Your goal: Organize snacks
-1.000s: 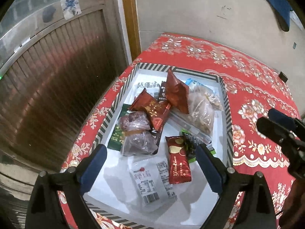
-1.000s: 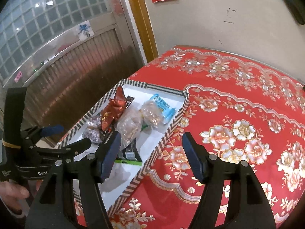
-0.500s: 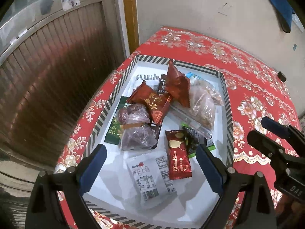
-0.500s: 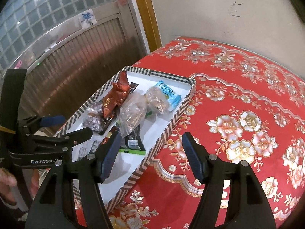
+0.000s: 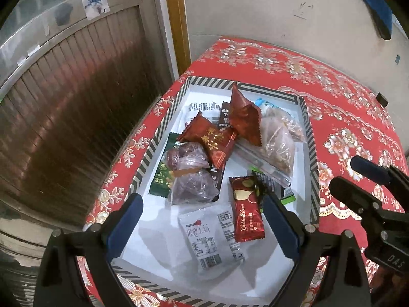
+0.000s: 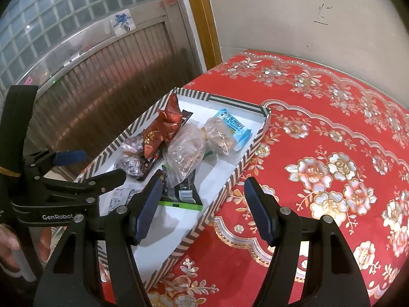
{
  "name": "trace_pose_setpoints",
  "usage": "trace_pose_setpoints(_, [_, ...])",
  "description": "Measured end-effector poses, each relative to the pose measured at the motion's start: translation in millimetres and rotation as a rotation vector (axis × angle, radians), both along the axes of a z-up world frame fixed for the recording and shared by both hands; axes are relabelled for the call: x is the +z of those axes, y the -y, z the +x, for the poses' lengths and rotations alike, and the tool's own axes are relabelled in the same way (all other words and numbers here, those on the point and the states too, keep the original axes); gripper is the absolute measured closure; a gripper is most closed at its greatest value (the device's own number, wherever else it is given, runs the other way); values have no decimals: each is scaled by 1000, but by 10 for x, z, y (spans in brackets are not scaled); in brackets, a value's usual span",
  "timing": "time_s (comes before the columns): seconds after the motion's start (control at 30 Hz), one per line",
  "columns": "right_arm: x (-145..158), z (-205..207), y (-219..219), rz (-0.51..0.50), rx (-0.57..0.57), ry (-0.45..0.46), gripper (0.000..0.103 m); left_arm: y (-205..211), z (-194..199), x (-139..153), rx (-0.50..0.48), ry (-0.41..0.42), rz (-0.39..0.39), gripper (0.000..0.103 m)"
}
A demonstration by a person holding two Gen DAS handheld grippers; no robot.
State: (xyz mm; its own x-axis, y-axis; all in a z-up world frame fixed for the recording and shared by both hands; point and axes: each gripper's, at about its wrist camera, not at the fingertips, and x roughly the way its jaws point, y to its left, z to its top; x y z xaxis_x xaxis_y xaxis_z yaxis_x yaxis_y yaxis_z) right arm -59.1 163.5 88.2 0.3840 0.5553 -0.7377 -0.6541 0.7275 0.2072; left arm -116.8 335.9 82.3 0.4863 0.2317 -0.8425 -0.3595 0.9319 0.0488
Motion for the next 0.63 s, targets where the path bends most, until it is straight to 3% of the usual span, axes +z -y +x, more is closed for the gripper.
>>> trace_pose_setpoints(0.63, [-56, -25, 63, 8, -19, -22, 36, 33, -42, 21, -5, 21, 29, 7])
